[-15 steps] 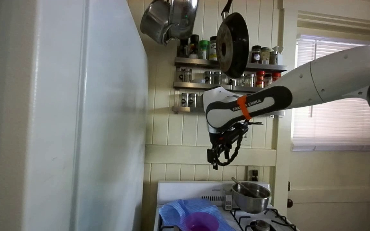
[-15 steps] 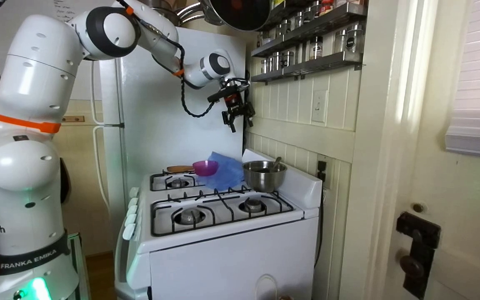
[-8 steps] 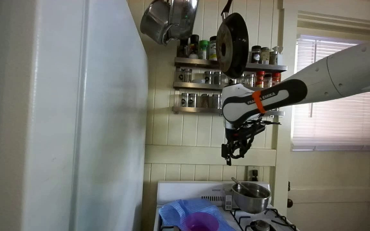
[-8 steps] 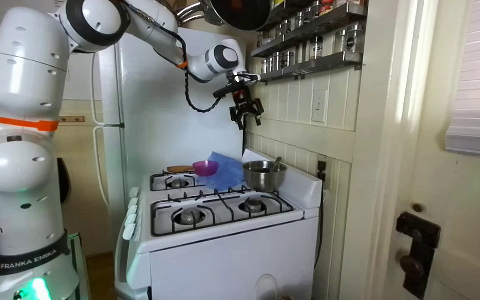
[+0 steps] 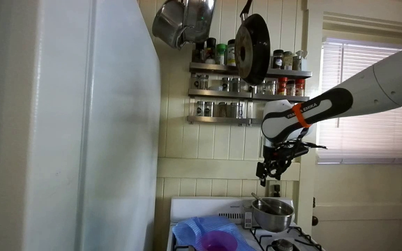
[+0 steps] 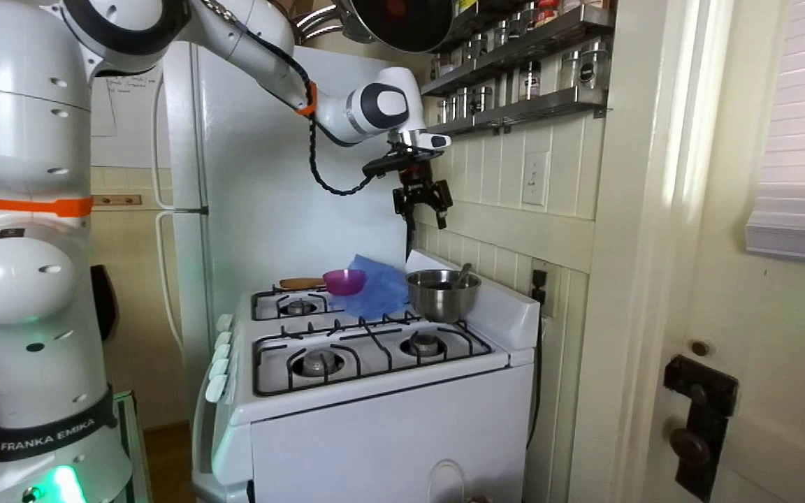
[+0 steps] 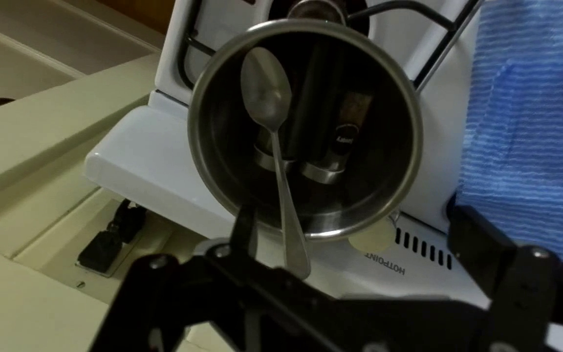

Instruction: Put the purple bowl and silver spoon on the left side of the stovetop.

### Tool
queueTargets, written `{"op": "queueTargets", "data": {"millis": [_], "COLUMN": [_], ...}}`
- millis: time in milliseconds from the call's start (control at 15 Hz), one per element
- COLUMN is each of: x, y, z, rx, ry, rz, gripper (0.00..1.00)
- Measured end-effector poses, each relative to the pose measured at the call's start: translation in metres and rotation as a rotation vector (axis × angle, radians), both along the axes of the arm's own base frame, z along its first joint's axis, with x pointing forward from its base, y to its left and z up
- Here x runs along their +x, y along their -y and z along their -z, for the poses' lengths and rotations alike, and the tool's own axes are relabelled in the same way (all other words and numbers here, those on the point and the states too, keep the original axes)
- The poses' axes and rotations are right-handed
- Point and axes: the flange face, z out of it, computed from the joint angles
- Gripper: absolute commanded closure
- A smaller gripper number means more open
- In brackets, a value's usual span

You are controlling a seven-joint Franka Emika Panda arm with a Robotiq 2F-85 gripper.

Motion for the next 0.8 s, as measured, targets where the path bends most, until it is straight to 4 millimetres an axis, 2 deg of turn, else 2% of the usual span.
{"op": "queueTargets", "data": {"millis": [200,400,800], "x": [-0.002,-0.002,0.005], "y": [0.002,0.009,0.048], "z": [-0.002,0.005,0.030], "rx": [-0.003,-0.021,-0.035], "ry": [0.002,-0.024,-0.047], "rz": [-0.007,-0.083,-0.159], "gripper": [0.00,0.00,0.00]}}
